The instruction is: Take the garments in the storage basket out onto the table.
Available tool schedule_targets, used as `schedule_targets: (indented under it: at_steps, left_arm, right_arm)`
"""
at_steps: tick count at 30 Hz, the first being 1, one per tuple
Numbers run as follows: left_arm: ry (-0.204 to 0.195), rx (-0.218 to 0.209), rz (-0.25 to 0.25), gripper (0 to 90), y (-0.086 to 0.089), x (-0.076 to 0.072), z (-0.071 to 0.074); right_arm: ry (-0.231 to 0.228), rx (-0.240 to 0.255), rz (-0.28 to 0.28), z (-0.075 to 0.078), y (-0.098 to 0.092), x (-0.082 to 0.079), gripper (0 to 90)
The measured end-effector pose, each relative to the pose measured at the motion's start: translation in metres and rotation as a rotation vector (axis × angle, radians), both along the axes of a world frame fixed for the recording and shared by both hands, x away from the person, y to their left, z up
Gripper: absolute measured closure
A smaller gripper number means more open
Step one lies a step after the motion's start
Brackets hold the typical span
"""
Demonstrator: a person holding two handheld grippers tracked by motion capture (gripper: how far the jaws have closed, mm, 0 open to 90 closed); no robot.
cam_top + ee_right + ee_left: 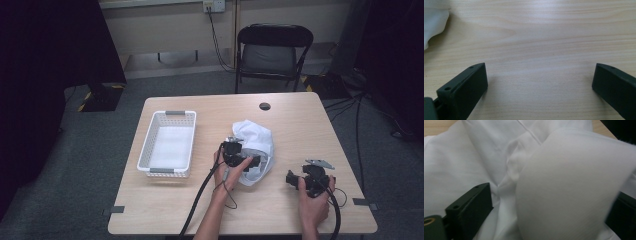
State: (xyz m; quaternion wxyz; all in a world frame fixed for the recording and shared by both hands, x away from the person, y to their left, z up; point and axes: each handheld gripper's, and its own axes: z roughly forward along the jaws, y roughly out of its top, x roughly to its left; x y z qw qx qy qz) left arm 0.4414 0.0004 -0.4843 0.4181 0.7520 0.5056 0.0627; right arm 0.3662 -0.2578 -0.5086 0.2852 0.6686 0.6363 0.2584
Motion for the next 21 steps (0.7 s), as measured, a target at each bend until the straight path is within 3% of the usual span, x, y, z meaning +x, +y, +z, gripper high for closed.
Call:
schedule_targets:
  at_steps: [7,12,14,18,19,21]
  left_arm:
    - [-0.012,0.026,0.007,0.3,0.005,-0.002,0.006]
    - [-0.026,-0.002,0.030,3.3,0.009,-0.003,0.010]
    - [-0.060,0.012,0.070,4.5,0.010,-0.004,0.011]
    - [-0.080,-0.007,0.083,6.7,0.012,-0.006,0.014]
    - [-0.112,0.005,0.094,6.4,0.014,-0.007,0.017]
    - [-0.130,0.006,0.104,6.1,0.014,-0.008,0.017]
  right_arm:
    - [0.000,0.000,0.000,0.000,0.000,0.000,0.0]
    - [0.000,0.000,0.000,0.000,0.000,0.000,0.0]
    - [0.000,0.000,0.000,0.000,0.000,0.000,0.0]
    - [0.000,0.000,0.000,0.000,0.000,0.000,0.0]
    - [0.000,0.000,0.000,0.000,0.000,0.000,0.0]
    - [0.000,0.000,0.000,0.000,0.000,0.000,0.0]
